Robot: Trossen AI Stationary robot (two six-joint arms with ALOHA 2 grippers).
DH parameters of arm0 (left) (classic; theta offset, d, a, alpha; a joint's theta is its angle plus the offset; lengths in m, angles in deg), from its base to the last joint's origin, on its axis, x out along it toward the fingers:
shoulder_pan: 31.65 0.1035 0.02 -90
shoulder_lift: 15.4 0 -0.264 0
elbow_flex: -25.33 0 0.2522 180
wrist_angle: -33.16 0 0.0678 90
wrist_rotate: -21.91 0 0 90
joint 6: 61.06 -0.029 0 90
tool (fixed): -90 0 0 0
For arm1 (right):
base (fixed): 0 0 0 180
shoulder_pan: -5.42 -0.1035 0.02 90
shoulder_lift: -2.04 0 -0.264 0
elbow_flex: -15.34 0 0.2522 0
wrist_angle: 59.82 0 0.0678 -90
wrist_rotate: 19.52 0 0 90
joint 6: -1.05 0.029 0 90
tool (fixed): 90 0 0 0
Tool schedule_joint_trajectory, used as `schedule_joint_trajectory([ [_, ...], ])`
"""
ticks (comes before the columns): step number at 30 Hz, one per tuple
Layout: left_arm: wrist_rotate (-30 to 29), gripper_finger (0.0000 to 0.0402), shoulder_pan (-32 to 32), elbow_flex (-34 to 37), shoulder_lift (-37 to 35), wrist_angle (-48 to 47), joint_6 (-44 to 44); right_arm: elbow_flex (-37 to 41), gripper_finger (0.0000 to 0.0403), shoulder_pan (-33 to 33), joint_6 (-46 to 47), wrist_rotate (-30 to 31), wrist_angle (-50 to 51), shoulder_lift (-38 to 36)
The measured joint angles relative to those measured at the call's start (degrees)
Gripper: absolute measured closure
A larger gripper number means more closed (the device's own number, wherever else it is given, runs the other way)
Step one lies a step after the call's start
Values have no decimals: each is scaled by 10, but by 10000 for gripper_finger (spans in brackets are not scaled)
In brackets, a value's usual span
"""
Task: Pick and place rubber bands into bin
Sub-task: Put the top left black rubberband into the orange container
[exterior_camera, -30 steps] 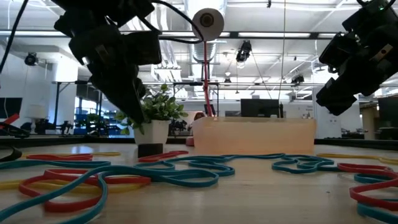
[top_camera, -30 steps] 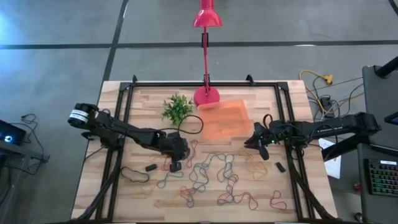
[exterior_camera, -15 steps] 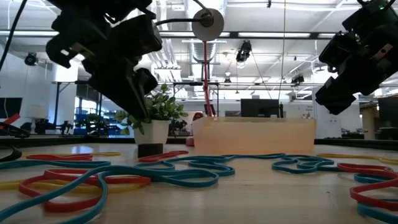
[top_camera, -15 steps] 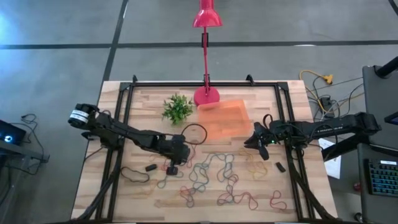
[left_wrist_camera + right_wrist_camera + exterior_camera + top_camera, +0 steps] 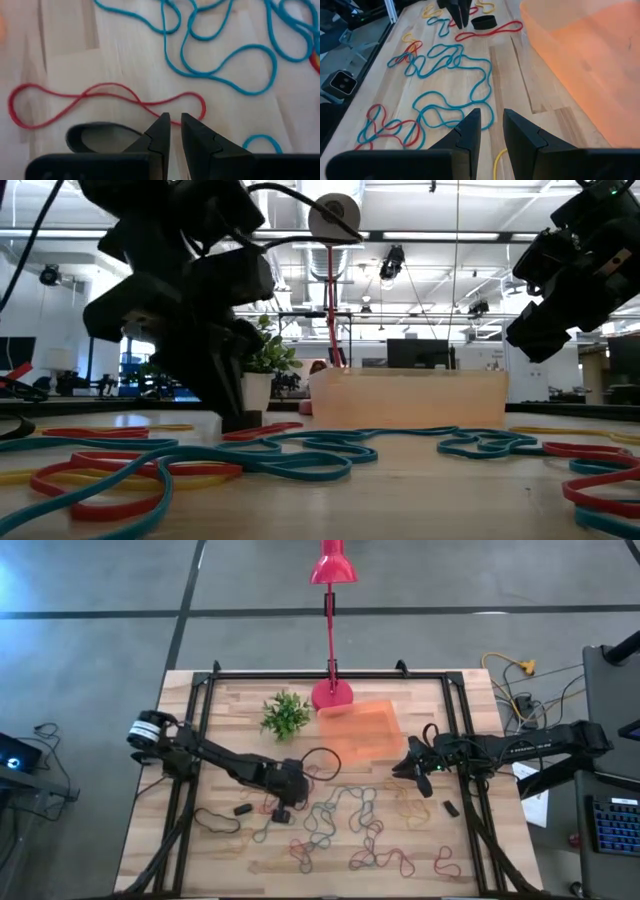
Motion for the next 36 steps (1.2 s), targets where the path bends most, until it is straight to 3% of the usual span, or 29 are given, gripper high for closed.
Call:
schedule_joint_trajectory([
  [8,-56,372,0,-3,-36,-40,-20,0,330,0,-2,0,0,0],
  [32,-56,372,4,-3,17,-45,-16,1,330,0,-2,1,-1,0],
  [36,-57,393,4,-3,14,-45,-14,1,330,0,-2,1,-1,0],
])
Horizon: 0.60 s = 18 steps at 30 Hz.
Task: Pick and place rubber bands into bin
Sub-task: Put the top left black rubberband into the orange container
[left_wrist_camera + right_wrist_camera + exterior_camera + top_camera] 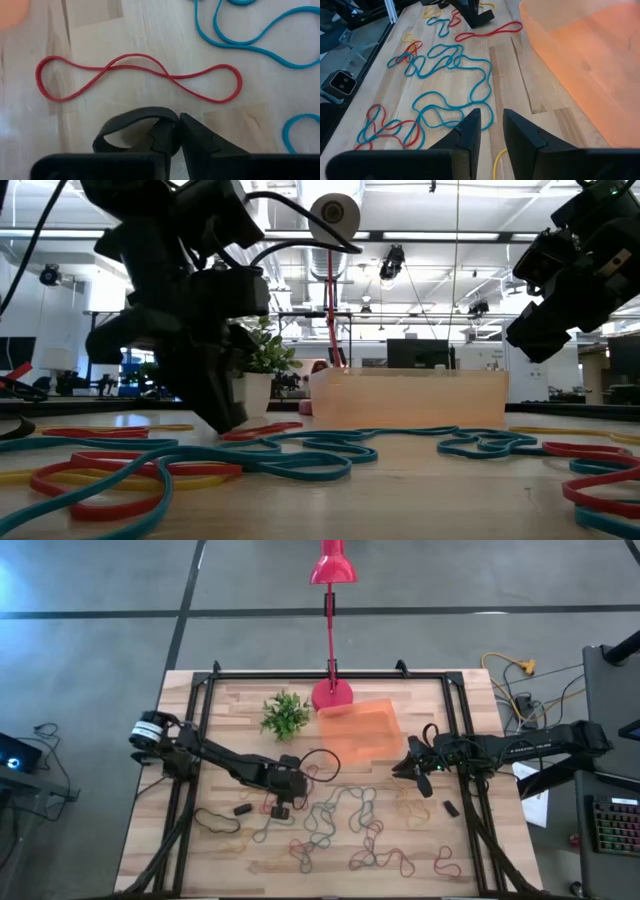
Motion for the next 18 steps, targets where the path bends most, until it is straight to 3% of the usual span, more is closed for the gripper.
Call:
schedule_joint_trajectory([
  [10,-7,401,0,-59,-21,2,-10,4,330,0,0,0,-1,0],
  [14,-85,401,1,-91,-22,33,-66,10,330,0,0,1,0,0],
  [18,-144,401,20,-107,-17,138,-120,12,330,0,0,2,0,0],
])
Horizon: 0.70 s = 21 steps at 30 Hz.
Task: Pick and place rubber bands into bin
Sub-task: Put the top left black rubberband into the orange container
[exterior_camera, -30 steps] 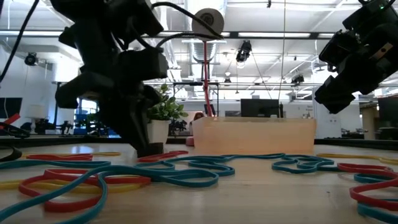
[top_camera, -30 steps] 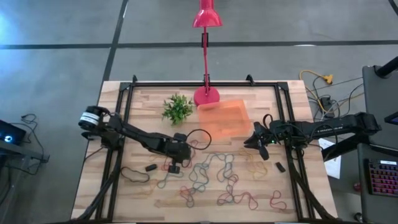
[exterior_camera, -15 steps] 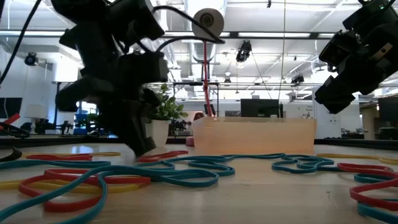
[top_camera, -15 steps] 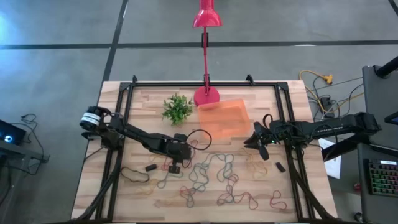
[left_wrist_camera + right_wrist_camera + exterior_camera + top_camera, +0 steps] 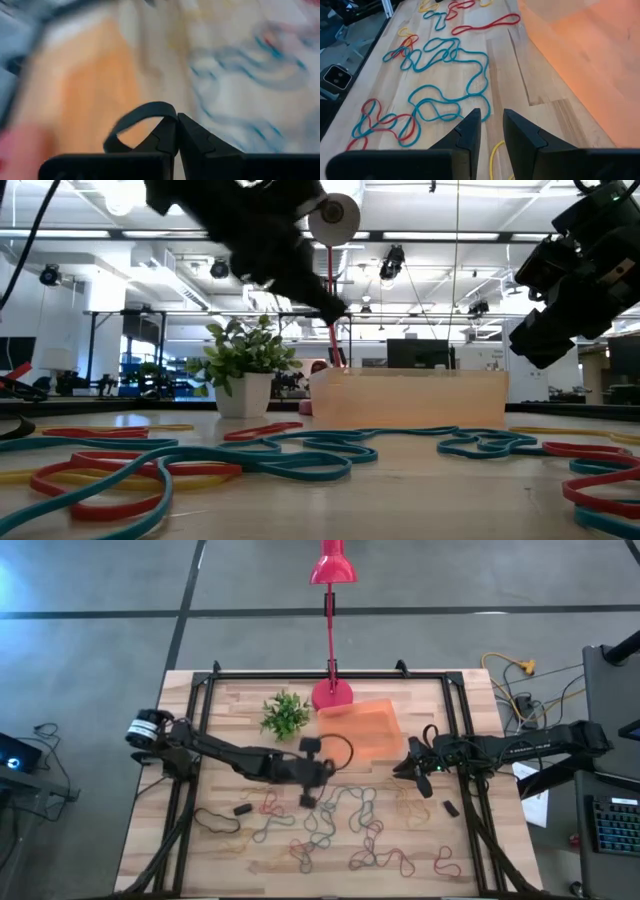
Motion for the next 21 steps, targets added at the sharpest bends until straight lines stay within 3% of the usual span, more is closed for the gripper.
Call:
schedule_joint_trajectory([
  [5,-11,401,50,3,3,99,-5,0,330,0,0,0,0,0],
  [13,1,401,121,3,18,102,15,0,330,0,-7,9,-1,0],
  [17,82,396,141,2,47,122,30,0,330,0,-11,25,-2,0],
  [21,144,358,149,-15,81,118,46,0,330,0,-11,28,-3,0],
])
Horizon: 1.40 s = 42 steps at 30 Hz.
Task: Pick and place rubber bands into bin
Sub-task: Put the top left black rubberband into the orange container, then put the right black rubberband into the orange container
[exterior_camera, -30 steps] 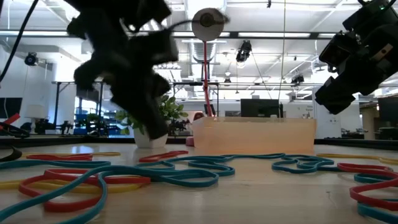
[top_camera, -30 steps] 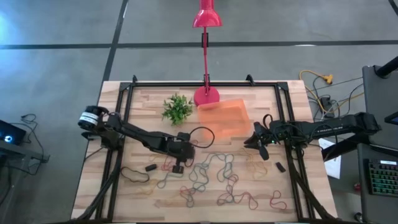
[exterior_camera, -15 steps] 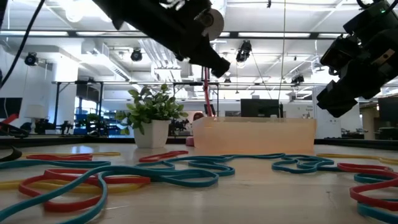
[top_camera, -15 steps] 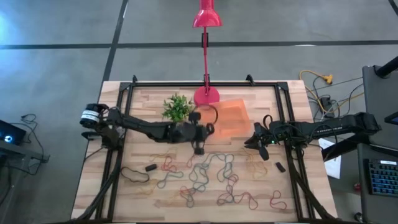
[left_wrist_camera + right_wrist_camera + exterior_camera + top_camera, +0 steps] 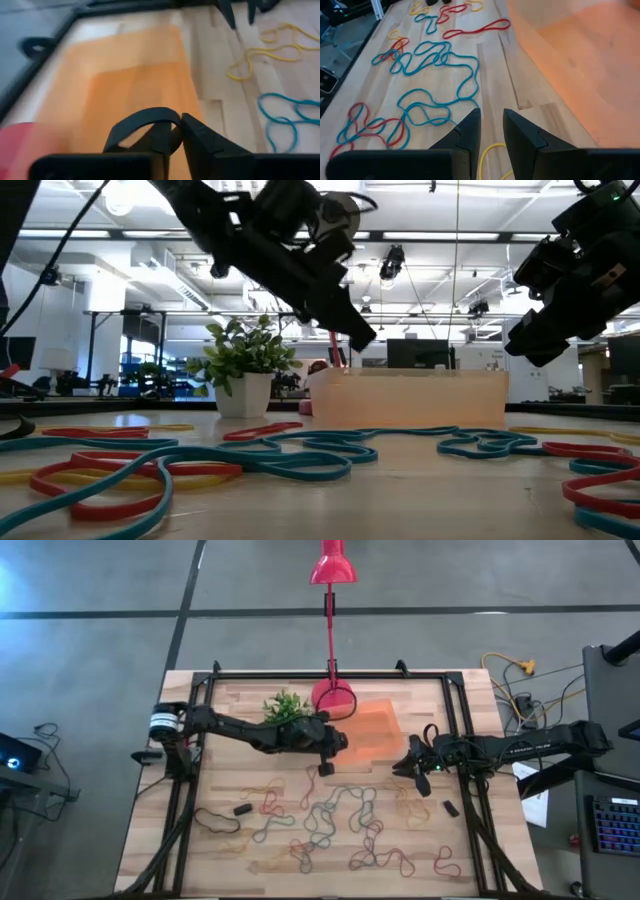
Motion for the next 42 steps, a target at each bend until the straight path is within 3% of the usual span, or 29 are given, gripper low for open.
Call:
schedule_joint_trajectory([
  [9,-2,254,1,-53,22,-27,11,0,330,0,10,-1,-4,0],
  [13,-3,240,1,-58,2,-35,9,0,330,0,16,-24,-4,0],
  [19,1,240,-8,-57,-29,-117,22,-4,330,0,28,-154,36,0],
  [21,4,240,-17,-57,-41,-156,32,-10,330,-3,40,-166,71,0],
  [26,6,240,-49,-55,-51,-213,51,-32,330,-34,34,-109,171,1],
  [32,9,240,-81,-54,-53,-227,58,-69,330,-91,41,-32,175,1],
  [36,7,240,-92,-52,-53,-231,59,-113,330,-131,92,4,190,4],
  [42,6,240,-98,-40,-53,-230,59,-229,330,-220,268,72,431,58],
])
